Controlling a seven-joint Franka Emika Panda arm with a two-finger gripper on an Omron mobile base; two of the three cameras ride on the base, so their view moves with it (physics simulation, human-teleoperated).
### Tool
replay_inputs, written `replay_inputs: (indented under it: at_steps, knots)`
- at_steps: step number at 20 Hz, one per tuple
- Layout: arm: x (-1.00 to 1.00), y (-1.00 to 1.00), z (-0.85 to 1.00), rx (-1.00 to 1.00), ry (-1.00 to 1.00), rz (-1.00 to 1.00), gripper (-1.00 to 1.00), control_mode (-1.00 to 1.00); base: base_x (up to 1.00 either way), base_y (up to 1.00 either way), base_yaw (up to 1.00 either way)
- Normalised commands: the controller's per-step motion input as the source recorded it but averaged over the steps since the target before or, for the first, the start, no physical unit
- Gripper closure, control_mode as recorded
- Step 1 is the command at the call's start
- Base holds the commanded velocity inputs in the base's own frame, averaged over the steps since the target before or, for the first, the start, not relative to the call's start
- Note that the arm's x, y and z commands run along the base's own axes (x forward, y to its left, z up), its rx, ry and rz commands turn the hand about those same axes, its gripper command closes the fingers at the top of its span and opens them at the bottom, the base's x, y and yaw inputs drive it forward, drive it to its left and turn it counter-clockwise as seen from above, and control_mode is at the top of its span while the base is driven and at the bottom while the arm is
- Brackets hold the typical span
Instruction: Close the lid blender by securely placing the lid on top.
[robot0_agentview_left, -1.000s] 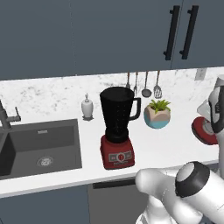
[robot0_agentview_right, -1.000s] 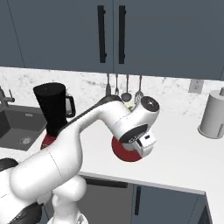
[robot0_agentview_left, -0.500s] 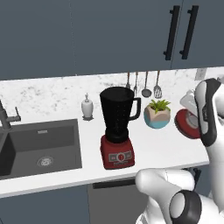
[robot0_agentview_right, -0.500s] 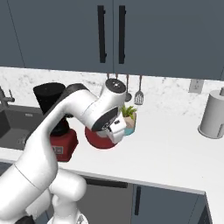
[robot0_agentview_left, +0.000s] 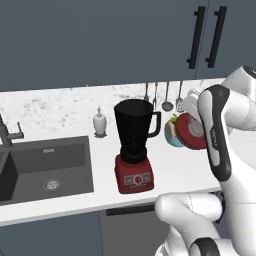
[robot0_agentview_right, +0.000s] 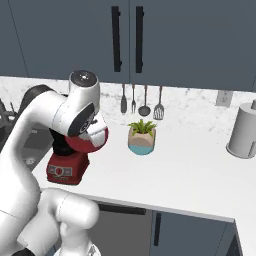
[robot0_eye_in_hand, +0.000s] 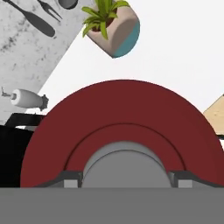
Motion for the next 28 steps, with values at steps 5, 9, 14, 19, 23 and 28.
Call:
replay_inputs:
  at_steps: [5,9,14,19,23,28]
  knots:
    - [0.20,0.53,0.74,0.00,-0.03,0.00,1.00,-1.00,0.00,0.00,0.00]
    - [0.26,0.43,0.67,0.00,-0.02,0.00,1.00,-1.00,0.00,0.00,0.00]
    - [0.15,0.43,0.60,0.00,0.00,0.00,1.00,-1.00,0.00,0.00,0.00]
    - [0.20,0.45,0.15,0.00,-0.03,0.00,1.00,-1.00,0.00,0.00,0.00]
    - [0.39,0.48,0.00,0.00,-0.01,-0.05,1.00,-1.00,0.00,0.00,0.00]
    - [0.58,0.52,0.00,-0.03,0.07,-0.12,1.00,-1.00,0.00,0.00,0.00]
